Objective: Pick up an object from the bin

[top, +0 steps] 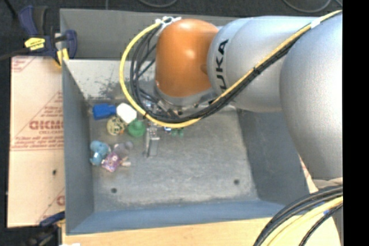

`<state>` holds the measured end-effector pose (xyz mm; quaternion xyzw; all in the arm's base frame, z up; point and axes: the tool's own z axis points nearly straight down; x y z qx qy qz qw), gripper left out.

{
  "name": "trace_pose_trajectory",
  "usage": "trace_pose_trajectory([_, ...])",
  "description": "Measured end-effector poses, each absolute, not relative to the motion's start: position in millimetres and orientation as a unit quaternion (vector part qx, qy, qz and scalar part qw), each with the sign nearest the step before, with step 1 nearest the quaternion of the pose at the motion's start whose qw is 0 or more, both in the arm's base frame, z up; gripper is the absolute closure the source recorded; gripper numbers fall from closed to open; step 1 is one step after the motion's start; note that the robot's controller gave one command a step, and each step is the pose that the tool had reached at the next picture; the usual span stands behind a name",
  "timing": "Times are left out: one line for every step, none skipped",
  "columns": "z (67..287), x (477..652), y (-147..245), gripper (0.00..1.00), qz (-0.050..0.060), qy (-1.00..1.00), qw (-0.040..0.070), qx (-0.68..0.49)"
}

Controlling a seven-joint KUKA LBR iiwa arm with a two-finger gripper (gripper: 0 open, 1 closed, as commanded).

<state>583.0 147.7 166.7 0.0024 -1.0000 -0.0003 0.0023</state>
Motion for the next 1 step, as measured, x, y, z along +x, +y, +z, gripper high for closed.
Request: trace_pose_trajectory([171.1,584.0,146.8,0.00,-0.001,-1.000,-0.001,0.001])
